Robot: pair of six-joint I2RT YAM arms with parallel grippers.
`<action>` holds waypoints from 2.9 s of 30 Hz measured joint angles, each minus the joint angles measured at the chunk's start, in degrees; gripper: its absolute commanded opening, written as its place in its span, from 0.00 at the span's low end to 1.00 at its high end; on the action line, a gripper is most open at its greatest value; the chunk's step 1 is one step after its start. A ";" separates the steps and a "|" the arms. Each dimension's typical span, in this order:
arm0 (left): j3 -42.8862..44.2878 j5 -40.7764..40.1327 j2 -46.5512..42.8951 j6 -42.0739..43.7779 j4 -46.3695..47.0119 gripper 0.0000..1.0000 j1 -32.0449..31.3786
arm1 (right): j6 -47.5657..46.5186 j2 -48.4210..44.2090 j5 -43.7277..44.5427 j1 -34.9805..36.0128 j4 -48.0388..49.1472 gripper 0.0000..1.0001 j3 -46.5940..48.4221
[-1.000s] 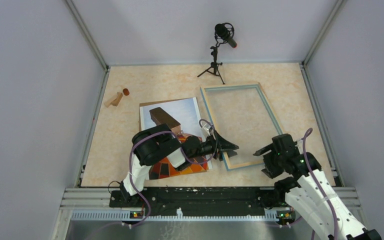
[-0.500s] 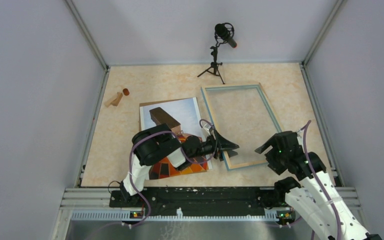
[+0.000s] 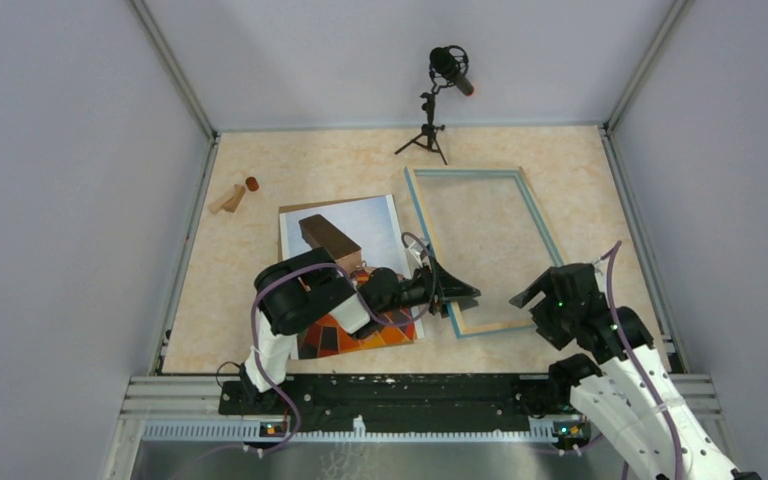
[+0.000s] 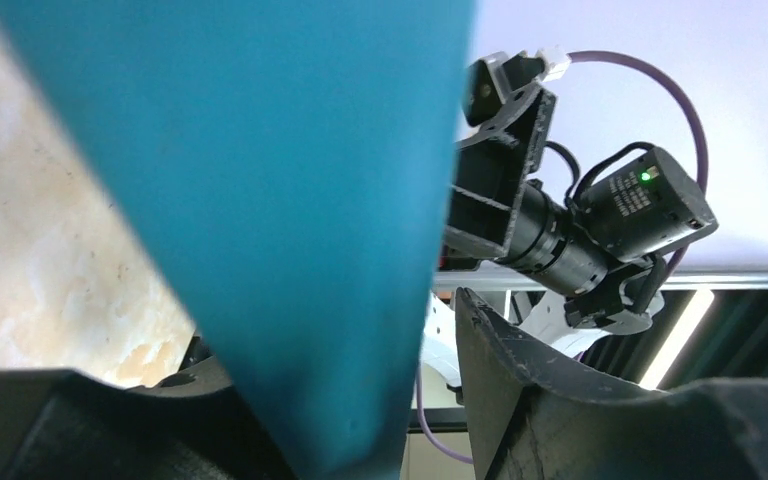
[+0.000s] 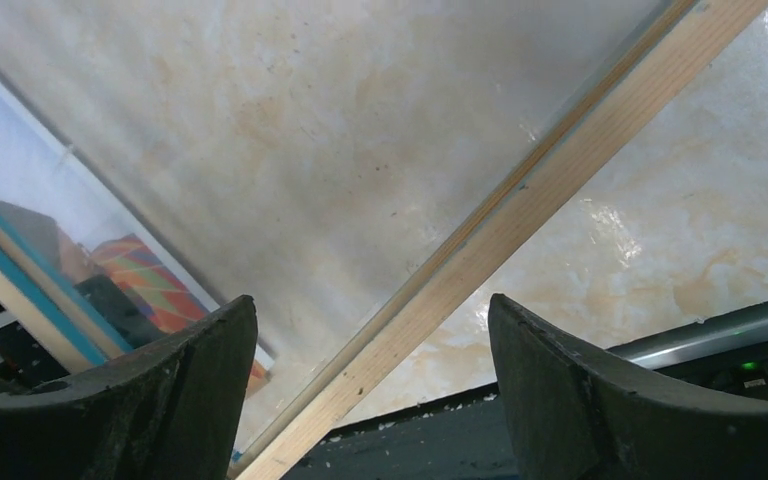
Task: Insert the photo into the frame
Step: Pick up the photo frame from the center of the board, then adjust the photo frame item on the photo frame.
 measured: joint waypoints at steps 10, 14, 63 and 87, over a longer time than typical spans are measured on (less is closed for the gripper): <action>1.46 1.66 -0.46 2.25 0.04 0.56 0.00 | -9.14 0.37 4.90 0.00 -1.01 0.87 14.62; 0.94 1.57 -0.46 2.12 0.04 0.57 0.00 | -16.46 6.40 4.96 0.00 2.29 0.92 18.53; -0.87 4.07 0.68 2.73 0.00 0.55 1.95 | -59.71 93.70 -11.37 -6.62 36.79 0.87 71.06; -0.90 4.85 0.68 2.71 -0.02 0.54 2.78 | -60.70 93.55 -12.74 -6.58 35.08 0.88 69.77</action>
